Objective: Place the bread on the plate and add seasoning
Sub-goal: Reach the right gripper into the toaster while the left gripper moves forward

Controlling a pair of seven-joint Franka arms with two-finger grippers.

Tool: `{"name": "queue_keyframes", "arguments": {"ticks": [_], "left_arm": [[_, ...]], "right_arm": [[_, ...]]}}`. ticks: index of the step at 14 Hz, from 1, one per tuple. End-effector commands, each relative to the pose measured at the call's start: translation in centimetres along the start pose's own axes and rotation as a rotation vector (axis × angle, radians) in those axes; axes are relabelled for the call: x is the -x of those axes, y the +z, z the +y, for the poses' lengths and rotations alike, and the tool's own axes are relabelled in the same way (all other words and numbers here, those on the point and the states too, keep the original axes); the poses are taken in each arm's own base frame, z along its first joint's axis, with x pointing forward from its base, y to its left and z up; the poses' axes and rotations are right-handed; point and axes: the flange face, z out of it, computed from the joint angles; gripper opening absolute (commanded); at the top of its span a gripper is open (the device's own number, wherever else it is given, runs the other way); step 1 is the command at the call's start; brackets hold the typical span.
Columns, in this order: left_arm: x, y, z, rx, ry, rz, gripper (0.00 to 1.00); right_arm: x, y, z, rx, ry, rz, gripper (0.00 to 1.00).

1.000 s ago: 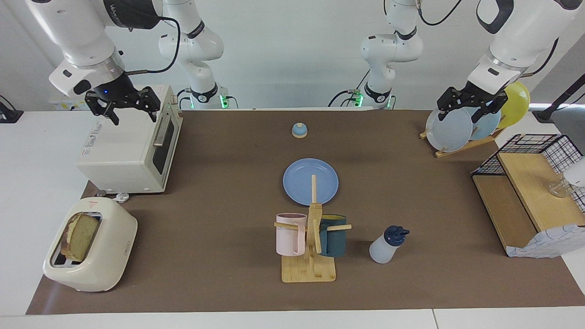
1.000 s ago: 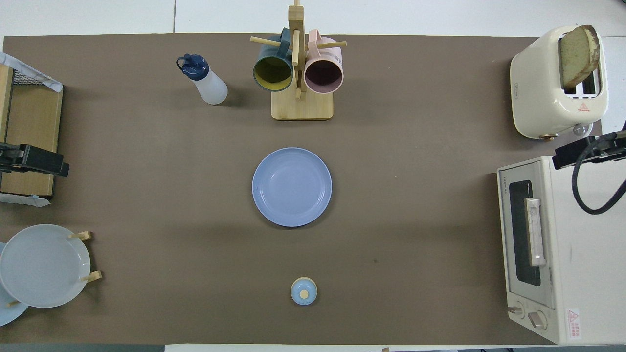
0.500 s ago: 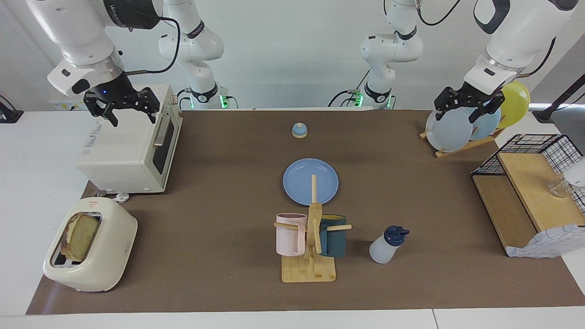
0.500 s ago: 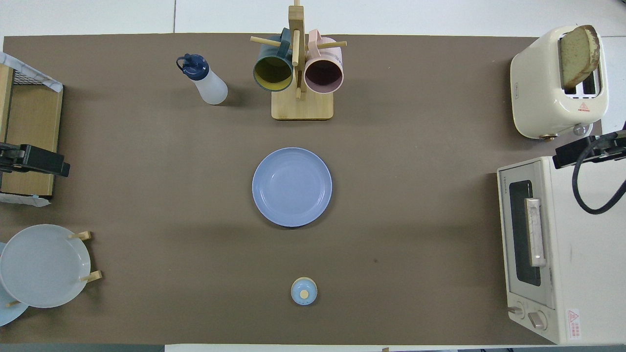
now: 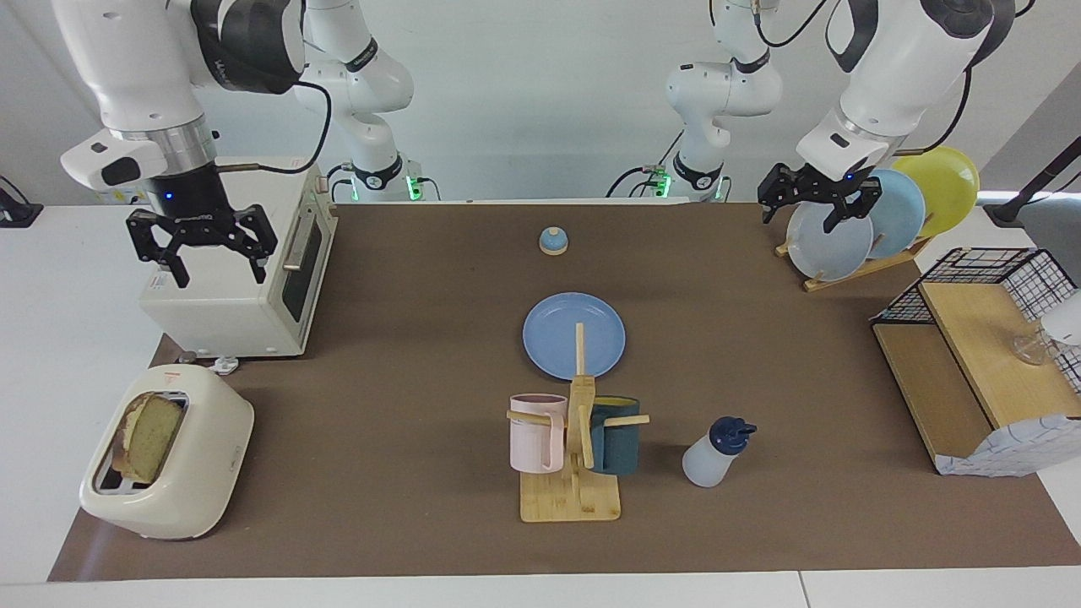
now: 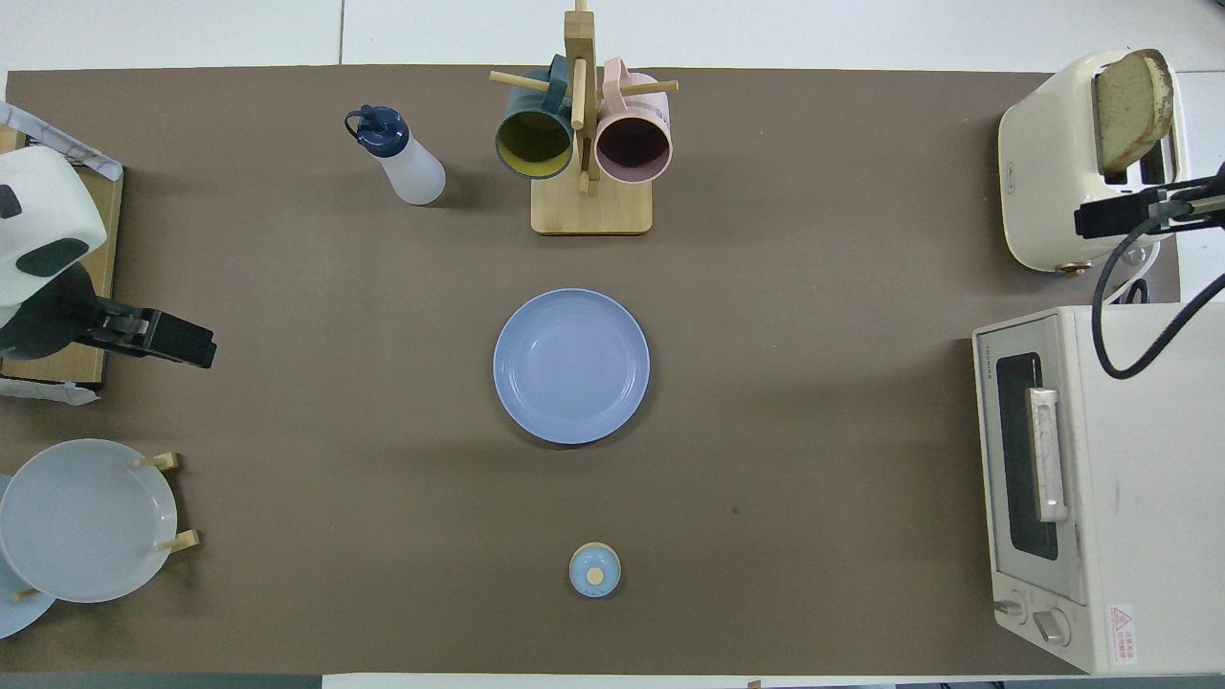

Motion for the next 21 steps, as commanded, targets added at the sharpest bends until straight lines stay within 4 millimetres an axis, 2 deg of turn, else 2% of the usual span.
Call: {"name": "queue_keyframes", "arguments": {"ticks": [1, 2, 3, 4, 5, 6, 7, 9, 11, 12, 13, 14, 16, 17, 18, 20, 21], "left_arm": [[2.3, 2.8, 1.4, 0.001, -0.036, 0.114, 1.00], [2.5, 3.8, 1.6, 0.004, -0.073, 0.160, 1.00], [2.5, 5.0, 2.6, 0.007, -0.100, 0.193, 1.00], [2.2, 5.9, 4.0, 0.012, -0.109, 0.229, 1.00], [1.8, 6.8, 4.4, 0.016, -0.120, 0.265, 1.00], [1.4, 7.7, 5.1, 0.022, -0.133, 0.309, 1.00], [1.1, 8.7, 5.9, 0.029, -0.138, 0.354, 1.00], [0.7, 11.1, 6.5, 0.037, -0.130, 0.443, 1.00], [-0.1, 13.4, 6.9, 0.035, -0.119, 0.497, 1.00], [-0.9, 15.6, 7.2, 0.035, -0.103, 0.558, 1.00], [-1.5, 17.2, 7.5, 0.038, -0.098, 0.610, 1.00], [-2.0, 18.4, 7.4, 0.040, -0.099, 0.636, 1.00], [-3.0, 21.1, 7.3, 0.040, -0.100, 0.678, 1.00], [-3.4, 22.1, 7.3, 0.041, -0.099, 0.708, 1.00], [-3.7, 23.1, 7.2, 0.041, -0.103, 0.715, 1.00], [-4.3, 24.7, 7.0, 0.041, -0.108, 0.733, 1.00], [-4.8, 26.4, 6.9, 0.038, -0.111, 0.735, 1.00]], "right_arm": [[-1.5, 3.2, 3.6, 0.006, 0.038, 0.033, 1.00], [-2.1, 5.1, 5.5, 0.021, 0.056, 0.035, 1.00], [-2.4, 6.3, 6.5, 0.030, 0.063, 0.047, 1.00], [-2.8, 7.1, 6.7, 0.036, 0.059, 0.069, 1.00], [-3.0, 8.3, 7.0, 0.050, 0.052, 0.073, 1.00], [-3.0, 9.9, 8.0, 0.058, 0.060, 0.079, 1.00], [-2.6, 10.5, 9.3, 0.067, 0.054, 0.078, 1.00], [-3.1, 11.3, 9.5, 0.082, 0.013, 0.117, 1.00], [-3.4, 14.0, 10.2, 0.098, 0.007, 0.155, 1.00], [-3.5, 14.1, 10.0, 0.098, 0.005, 0.157, 1.00], [-3.6, 14.2, 10.0, 0.100, 0.005, 0.164, 0.96], [-3.6, 14.3, 9.9, 0.102, 0.001, 0.168, 0.90], [-3.5, 14.5, 10.0, 0.110, -0.010, 0.155, 0.68], [-3.4, 14.5, 10.1, 0.126, -0.051, 0.141, 0.38], [-3.4, 14.4, 10.1, 0.139, -0.100, 0.129, 0.00], [-3.7, 13.5, 9.8, 0.148, -0.124, 0.124, 0.00], [-4.1, 13.2, 9.4, 0.173, -0.158, 0.113, 0.00]]}}
